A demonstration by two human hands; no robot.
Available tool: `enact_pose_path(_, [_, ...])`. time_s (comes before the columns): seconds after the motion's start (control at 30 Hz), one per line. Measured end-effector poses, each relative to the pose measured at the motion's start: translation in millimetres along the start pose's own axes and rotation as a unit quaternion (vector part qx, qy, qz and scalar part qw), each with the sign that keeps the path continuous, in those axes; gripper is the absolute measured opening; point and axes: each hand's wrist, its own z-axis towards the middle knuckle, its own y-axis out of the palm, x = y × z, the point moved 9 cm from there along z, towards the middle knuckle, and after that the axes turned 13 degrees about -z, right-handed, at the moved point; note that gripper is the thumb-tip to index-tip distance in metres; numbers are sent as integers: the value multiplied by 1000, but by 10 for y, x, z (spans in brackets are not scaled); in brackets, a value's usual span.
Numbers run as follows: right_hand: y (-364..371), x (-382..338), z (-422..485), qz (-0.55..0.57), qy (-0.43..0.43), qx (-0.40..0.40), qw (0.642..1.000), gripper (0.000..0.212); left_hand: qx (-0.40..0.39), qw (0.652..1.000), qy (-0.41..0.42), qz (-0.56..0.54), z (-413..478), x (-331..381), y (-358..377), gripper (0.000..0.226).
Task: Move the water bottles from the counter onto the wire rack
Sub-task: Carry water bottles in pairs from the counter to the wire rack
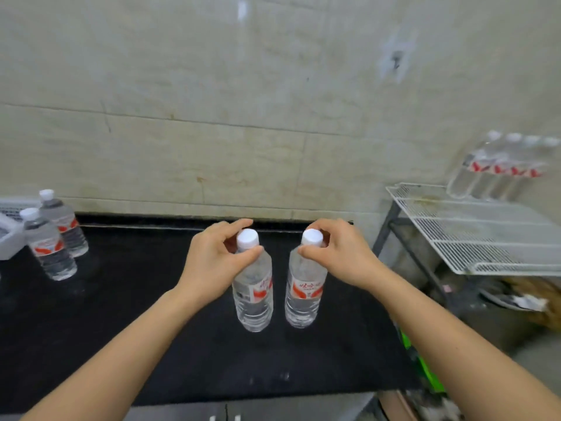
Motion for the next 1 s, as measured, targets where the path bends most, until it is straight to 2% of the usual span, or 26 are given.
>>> enact_pose_path(0.1, [-579, 406, -206, -1, 29, 40, 999, 18, -19, 999, 6, -47, 124, 352, 533, 48])
enact_pose_path(0.3, [-1580, 1123, -500, 24, 79, 109, 991, 13, -88, 989, 52, -107, 376, 1102, 1537, 32])
enact_pose_path(0.43, [-2192, 1565, -569, 23, 103, 151, 983, 9, -110, 982, 81, -128, 654, 1481, 2153, 32])
enact_pose_path(0.6, [-2815, 2167, -478, 5, 122, 205, 971, 17, -129, 967, 102, -194, 1057, 1865, 2946, 30])
enact_pose_path(0.8, [-3424, 2971, -322, -11, 136, 224, 965, 19, -170, 947, 108, -249, 1551, 2145, 3955, 27])
enact_pose_path(1.0, [-3889, 3899, -203, -22, 158, 220, 962, 24, -235, 937, 126, -228, 1892, 2451, 4996, 27])
